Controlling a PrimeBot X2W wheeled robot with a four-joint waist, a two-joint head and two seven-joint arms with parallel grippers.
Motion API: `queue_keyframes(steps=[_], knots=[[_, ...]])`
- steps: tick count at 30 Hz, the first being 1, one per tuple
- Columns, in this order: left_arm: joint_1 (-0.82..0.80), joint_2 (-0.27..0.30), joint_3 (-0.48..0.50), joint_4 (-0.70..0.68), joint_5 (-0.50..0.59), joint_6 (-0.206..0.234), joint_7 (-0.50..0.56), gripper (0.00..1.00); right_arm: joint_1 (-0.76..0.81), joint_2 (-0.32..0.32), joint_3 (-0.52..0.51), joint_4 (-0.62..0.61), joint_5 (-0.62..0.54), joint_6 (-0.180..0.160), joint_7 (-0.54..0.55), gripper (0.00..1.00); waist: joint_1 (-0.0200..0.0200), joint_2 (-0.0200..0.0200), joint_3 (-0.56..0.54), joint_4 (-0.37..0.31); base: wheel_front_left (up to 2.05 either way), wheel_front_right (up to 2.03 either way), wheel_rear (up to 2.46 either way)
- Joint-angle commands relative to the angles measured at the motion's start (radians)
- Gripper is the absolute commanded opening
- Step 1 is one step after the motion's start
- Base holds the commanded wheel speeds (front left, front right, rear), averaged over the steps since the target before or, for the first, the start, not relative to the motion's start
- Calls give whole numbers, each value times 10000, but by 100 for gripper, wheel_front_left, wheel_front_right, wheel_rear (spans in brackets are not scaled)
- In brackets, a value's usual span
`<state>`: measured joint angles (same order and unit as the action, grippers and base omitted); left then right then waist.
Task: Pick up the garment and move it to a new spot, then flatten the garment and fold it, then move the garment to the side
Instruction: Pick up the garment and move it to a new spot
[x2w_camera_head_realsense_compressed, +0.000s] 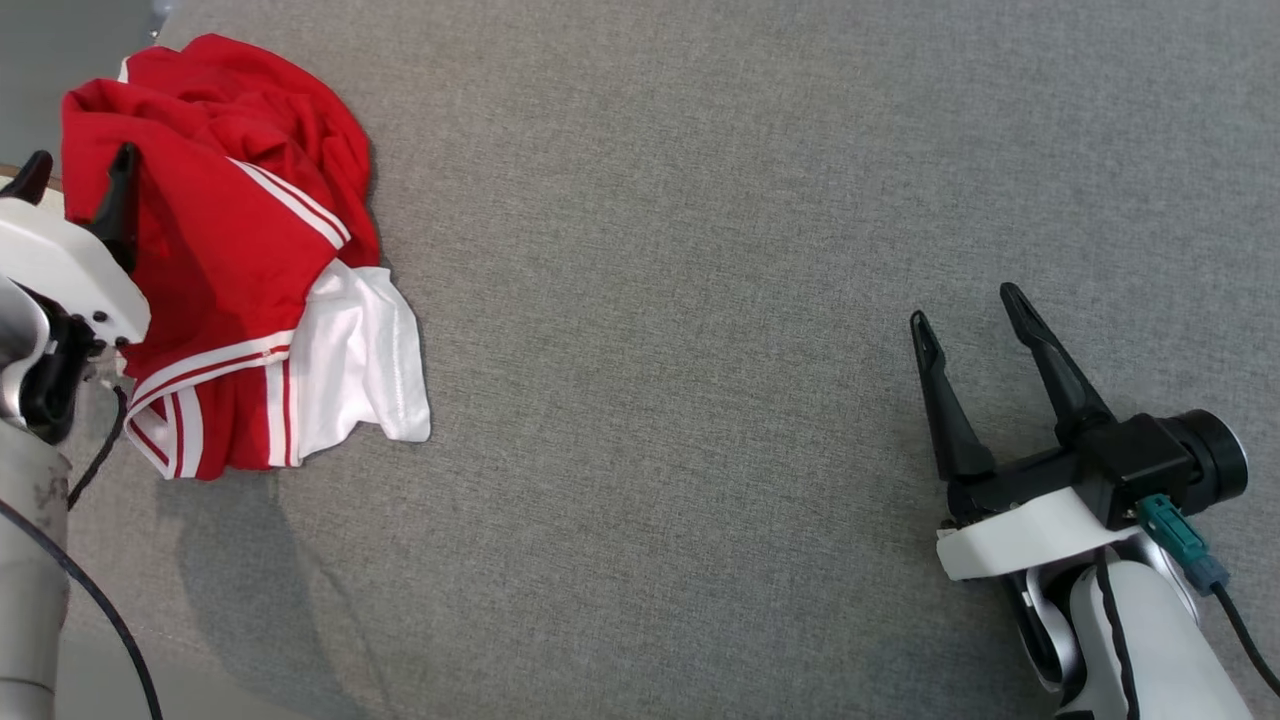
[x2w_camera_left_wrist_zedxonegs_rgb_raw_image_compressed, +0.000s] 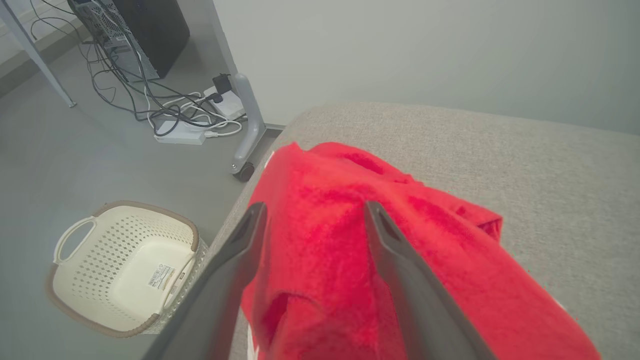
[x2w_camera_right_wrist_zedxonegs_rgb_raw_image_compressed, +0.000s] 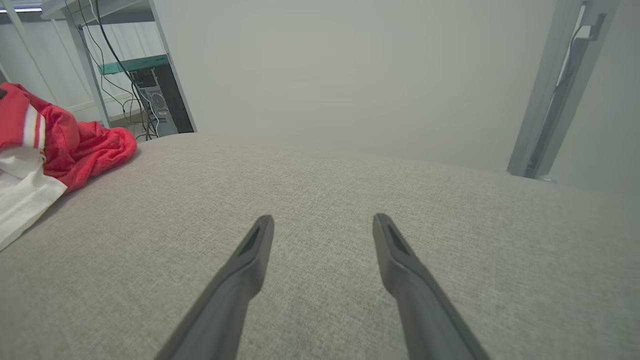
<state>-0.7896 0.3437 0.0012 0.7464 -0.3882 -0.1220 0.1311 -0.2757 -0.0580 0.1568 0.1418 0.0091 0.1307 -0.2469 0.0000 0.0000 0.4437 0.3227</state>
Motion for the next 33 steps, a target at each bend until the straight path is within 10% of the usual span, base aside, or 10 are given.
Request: queue_keyframes(steps=[1,10,11,12,14,33], knots=[[-197,128,-32,103,-76,-11,83,100,-78,-32,-36,-60,-22,1,-27,100,0,0,113,-92,0,0,0],[-1031,403,-699,1289,-430,-92,1240,100,-198,-17,-12,51,-65,1,-95,100,0,0,261,-220,0,0,0],[-1066,398,-730,1386,-504,-94,1320,92,-189,-14,-23,66,-62,1,-94,100,0,0,258,-224,0,0,0],[-1091,386,-752,1476,-589,-97,1404,46,-181,-12,-32,78,-60,1,-101,100,0,0,254,-225,0,0,0],[-1104,327,-872,1570,-778,-79,1498,0,-153,-11,-55,103,-66,1,-108,100,0,0,234,-220,0,0,0],[-1216,491,-1149,1057,-1422,-83,-982,0,61,33,62,646,288,1,-185,100,0,0,-974,-64,0,0,0]])
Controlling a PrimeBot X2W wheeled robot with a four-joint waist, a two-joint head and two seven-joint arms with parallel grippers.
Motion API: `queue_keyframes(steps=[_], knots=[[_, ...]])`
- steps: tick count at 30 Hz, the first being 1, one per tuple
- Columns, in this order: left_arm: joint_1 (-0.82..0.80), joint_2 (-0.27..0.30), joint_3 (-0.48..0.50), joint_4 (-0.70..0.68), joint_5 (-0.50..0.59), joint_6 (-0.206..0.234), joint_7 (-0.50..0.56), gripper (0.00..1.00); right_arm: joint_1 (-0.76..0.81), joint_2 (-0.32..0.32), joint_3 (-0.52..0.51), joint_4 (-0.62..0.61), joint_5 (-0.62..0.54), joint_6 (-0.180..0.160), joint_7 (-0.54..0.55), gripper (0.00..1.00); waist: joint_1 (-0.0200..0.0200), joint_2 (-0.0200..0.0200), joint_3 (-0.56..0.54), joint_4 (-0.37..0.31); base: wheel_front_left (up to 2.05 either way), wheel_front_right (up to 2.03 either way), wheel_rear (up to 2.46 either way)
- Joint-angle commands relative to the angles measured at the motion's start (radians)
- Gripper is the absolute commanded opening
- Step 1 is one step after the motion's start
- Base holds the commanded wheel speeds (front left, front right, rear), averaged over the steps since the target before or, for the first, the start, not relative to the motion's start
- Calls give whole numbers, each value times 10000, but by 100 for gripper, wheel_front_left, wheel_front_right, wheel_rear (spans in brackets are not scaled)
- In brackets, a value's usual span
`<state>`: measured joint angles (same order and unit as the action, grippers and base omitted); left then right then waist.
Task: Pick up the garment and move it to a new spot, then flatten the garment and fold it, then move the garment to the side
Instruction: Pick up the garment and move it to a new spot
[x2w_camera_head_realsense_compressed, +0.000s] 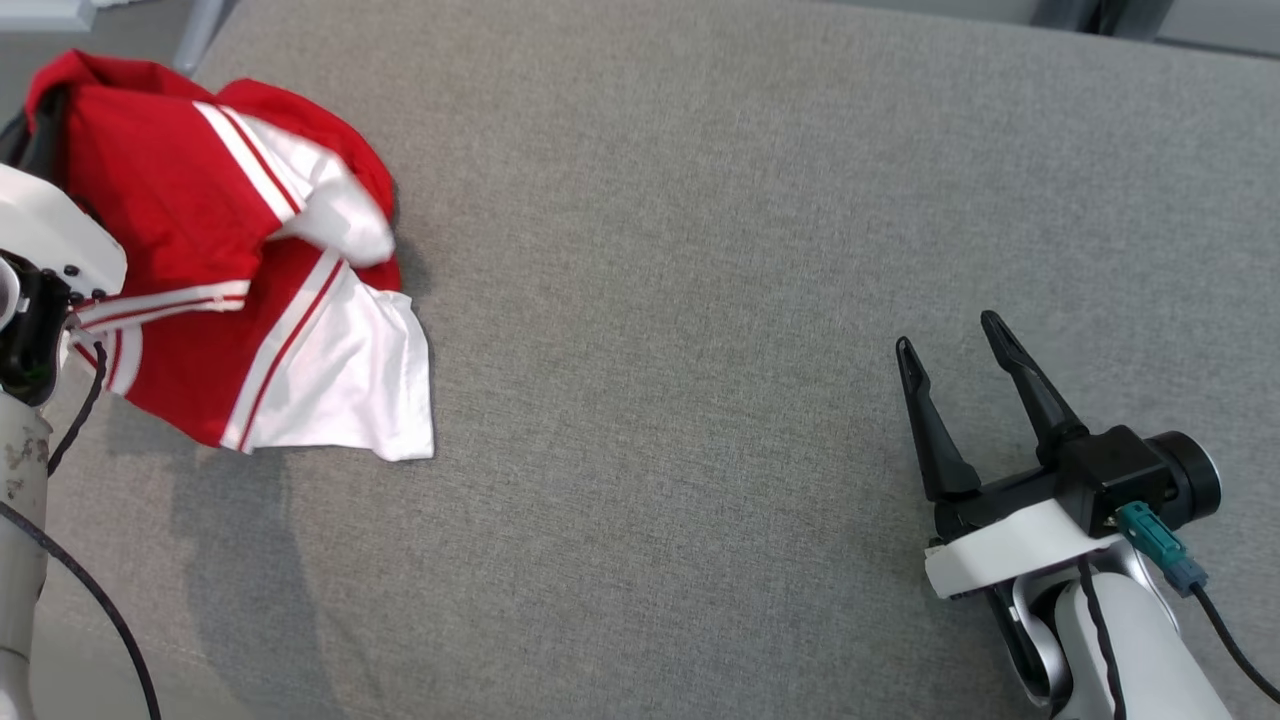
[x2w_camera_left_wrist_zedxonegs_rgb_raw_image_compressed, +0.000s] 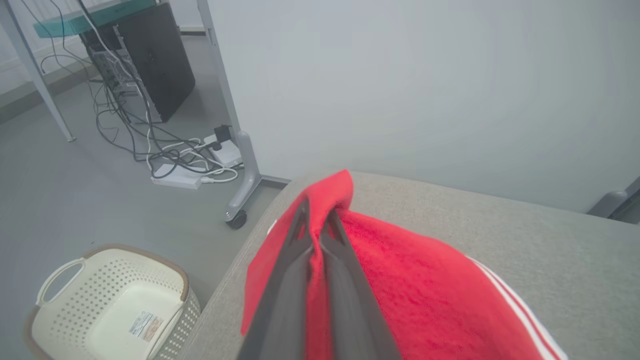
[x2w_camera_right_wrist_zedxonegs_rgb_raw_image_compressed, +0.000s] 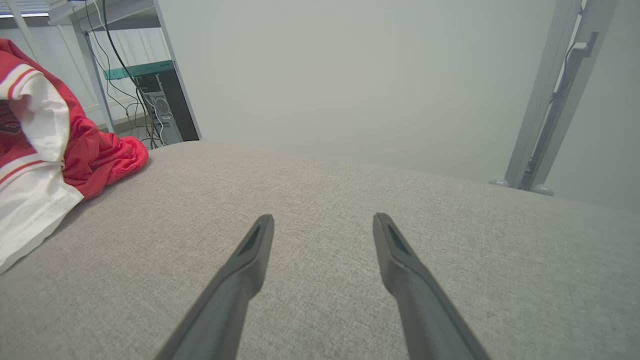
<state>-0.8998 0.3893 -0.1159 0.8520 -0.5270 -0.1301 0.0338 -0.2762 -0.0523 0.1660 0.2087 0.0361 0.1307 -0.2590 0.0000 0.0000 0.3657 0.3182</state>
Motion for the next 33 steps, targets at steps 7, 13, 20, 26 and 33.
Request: queue_keyframes(steps=[7,13,20,26,33], knots=[[26,100,-59,-1426,-18,-2,-1850,0,292,-5,-45,85,382,1,-76,100,0,0,-1160,-138,0,0,0],[314,145,99,-3379,240,61,-2881,0,379,-13,11,-132,754,1,-71,100,0,0,-1756,-389,0,0,0],[949,-261,35,-5956,-110,5,-2977,0,459,-12,-88,-214,997,1,-73,100,0,0,-2259,-928,0,0,0],[1593,-706,-317,-7817,-320,79,-2817,0,539,-12,-448,-401,1031,1,-72,100,0,0,-2535,-1758,0,0,0],[2283,-1269,-948,-9742,-587,435,-2101,0,543,-10,-865,-738,928,1,-72,100,0,0,-2498,-3087,0,0,0]])
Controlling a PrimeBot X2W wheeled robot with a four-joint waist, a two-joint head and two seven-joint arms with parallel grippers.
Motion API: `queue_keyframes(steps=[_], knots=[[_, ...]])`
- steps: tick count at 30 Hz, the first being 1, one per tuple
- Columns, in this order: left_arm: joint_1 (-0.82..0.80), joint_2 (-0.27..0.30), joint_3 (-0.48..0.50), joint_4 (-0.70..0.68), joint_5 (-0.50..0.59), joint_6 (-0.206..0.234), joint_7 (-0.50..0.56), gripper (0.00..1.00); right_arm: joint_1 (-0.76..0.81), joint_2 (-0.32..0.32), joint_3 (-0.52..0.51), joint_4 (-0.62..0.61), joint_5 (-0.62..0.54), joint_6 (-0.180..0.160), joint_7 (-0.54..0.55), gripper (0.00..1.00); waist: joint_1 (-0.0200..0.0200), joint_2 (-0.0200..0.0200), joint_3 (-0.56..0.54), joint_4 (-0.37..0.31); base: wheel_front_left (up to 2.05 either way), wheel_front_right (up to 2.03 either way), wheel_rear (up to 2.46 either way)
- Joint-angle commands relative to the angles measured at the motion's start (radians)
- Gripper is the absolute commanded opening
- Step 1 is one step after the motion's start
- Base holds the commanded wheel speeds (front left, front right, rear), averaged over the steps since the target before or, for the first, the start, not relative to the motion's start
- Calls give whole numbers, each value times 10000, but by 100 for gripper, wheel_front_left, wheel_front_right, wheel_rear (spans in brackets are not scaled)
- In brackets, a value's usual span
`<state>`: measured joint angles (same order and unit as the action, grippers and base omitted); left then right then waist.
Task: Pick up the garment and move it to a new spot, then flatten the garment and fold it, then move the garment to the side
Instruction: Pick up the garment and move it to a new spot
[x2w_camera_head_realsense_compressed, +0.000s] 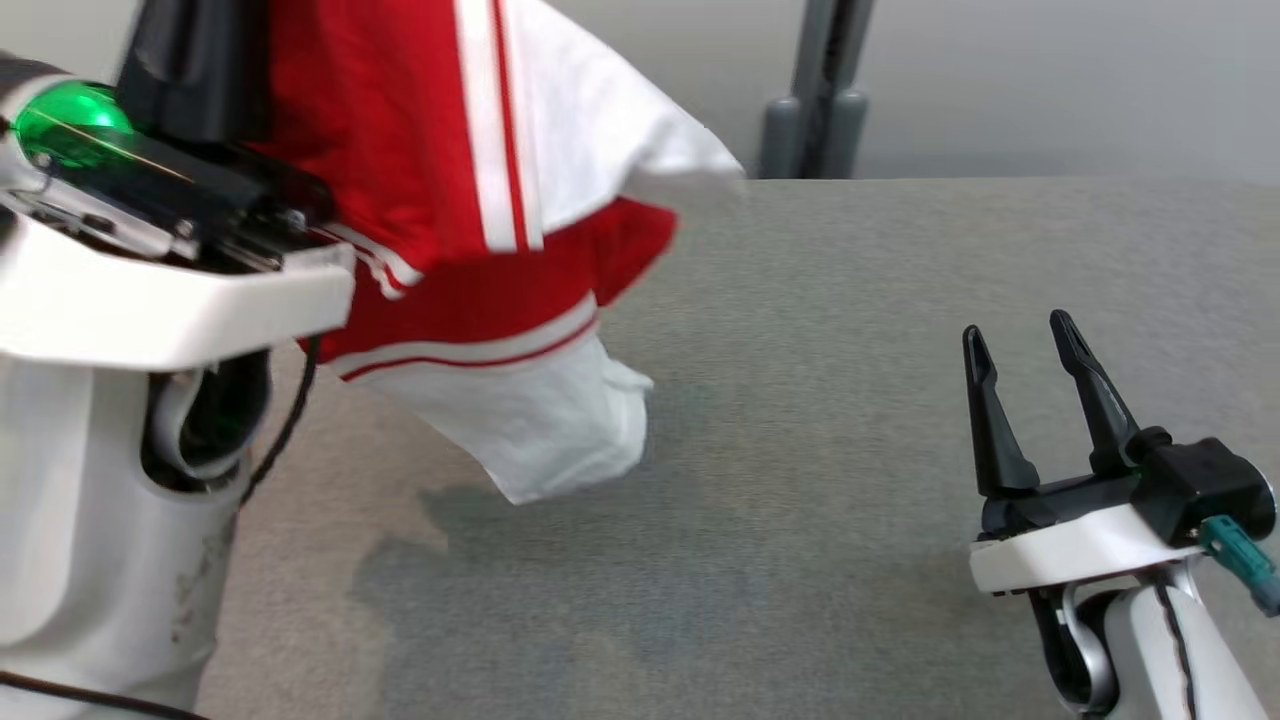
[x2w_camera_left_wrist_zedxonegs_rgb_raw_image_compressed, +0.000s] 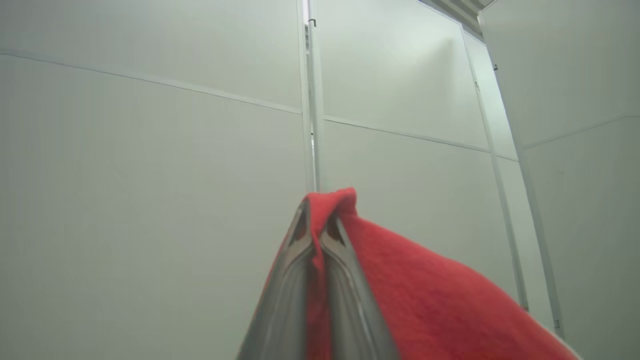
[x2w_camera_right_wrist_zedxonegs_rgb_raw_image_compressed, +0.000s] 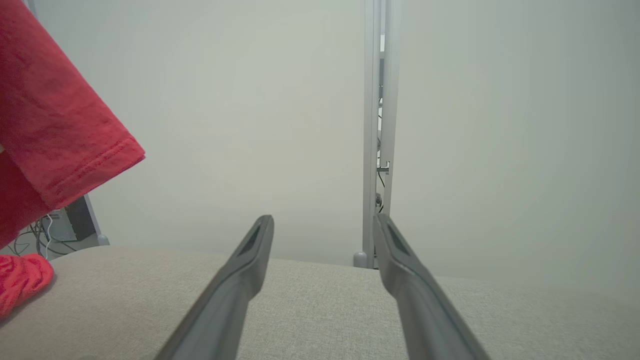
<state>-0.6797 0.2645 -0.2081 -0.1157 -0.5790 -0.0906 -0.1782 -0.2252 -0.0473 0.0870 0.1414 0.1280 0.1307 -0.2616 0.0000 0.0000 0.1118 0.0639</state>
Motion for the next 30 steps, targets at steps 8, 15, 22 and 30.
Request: queue_keyframes(steps=[8,15,22,30], knots=[[620,-611,-946,-987,108,284,293,0,8,-65,-352,-269,45,1,-46,100,0,0,393,-2047,0,0,0],[785,-1140,-1518,-852,86,398,264,0,-133,-55,-437,-511,204,1,-44,100,0,0,969,-3700,0,0,0],[755,-1532,-1725,-56,10,731,195,0,-9,-47,-648,-575,641,1,-44,100,0,0,1566,-5121,0,0,0],[602,-1158,-2377,2960,1616,1167,-298,0,-75,-52,-557,-695,1041,1,-46,100,0,0,2088,-5797,0,0,0]])
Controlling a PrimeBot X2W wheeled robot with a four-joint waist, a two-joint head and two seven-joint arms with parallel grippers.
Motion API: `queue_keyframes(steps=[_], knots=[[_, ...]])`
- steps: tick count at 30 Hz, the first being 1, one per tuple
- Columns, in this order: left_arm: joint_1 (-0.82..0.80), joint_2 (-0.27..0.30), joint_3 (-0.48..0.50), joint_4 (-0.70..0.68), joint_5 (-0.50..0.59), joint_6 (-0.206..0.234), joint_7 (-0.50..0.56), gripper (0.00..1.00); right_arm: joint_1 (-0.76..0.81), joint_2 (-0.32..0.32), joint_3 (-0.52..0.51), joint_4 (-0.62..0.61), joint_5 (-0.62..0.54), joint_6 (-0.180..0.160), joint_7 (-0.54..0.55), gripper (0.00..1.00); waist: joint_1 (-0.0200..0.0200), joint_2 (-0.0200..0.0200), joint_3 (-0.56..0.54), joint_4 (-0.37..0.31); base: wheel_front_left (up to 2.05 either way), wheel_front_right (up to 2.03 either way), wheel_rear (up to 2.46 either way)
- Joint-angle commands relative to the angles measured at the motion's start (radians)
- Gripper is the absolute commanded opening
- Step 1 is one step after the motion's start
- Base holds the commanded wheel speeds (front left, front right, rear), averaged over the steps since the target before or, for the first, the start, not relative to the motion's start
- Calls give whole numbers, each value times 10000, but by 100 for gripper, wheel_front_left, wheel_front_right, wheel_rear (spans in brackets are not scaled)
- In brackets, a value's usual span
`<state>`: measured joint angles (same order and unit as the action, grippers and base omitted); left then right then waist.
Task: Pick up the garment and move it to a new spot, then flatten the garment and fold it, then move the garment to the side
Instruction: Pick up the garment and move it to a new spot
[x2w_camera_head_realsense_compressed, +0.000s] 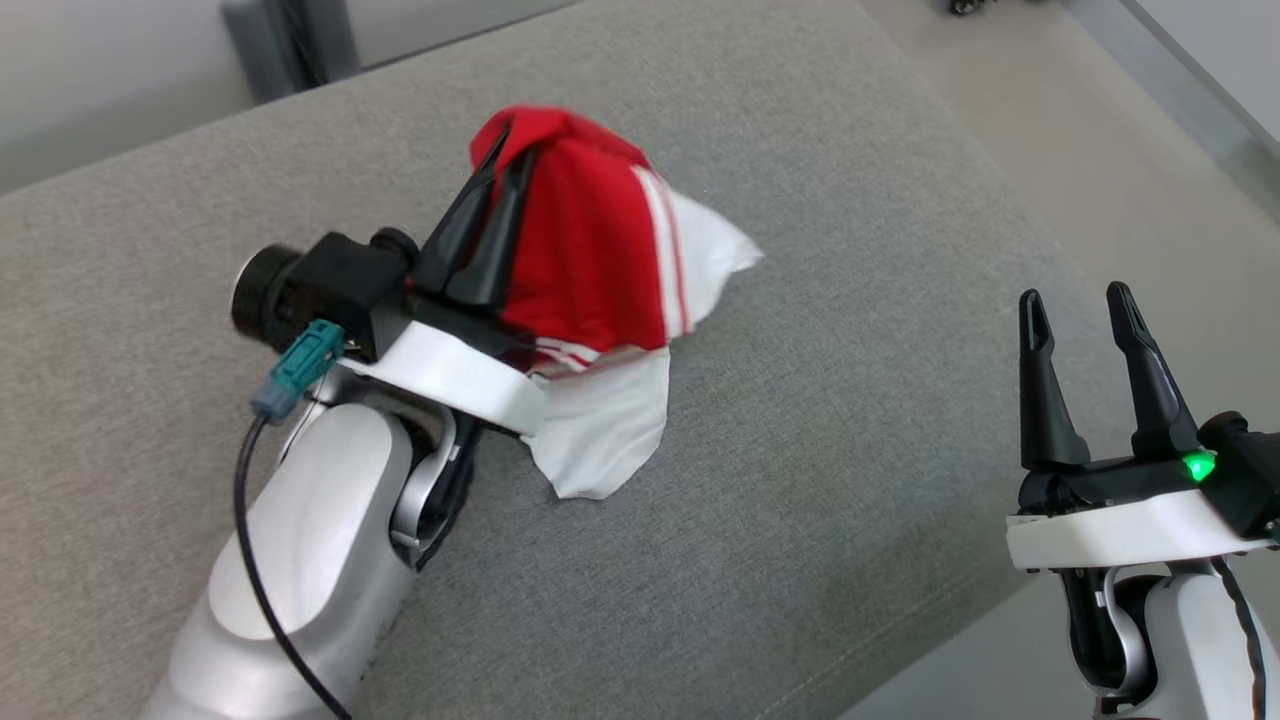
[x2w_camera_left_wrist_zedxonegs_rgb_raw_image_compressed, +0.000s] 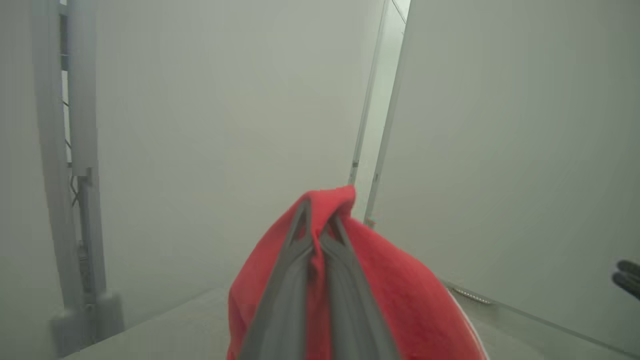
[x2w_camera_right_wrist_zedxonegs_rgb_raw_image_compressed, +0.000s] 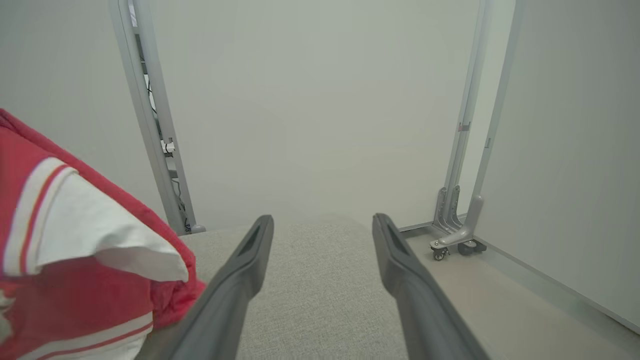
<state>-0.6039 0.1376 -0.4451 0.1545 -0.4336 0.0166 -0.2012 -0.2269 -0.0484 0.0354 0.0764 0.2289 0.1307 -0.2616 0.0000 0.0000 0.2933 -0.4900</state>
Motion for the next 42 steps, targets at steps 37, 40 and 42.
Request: queue_keyframes(steps=[37,40,42], knots=[[1225,-212,2708,2538,1059,270,-637,100,11,-46,101,169,-1236,1,-46,100,0,0,-977,3044,0,0,0],[1867,-265,3385,1583,1279,380,-635,100,46,-49,133,132,-1281,1,-46,100,0,0,-1173,3370,0,0,0],[2426,-359,3848,961,1456,379,-637,100,58,-46,201,49,-1429,1,-46,100,0,0,-1300,3556,0,0,0]])
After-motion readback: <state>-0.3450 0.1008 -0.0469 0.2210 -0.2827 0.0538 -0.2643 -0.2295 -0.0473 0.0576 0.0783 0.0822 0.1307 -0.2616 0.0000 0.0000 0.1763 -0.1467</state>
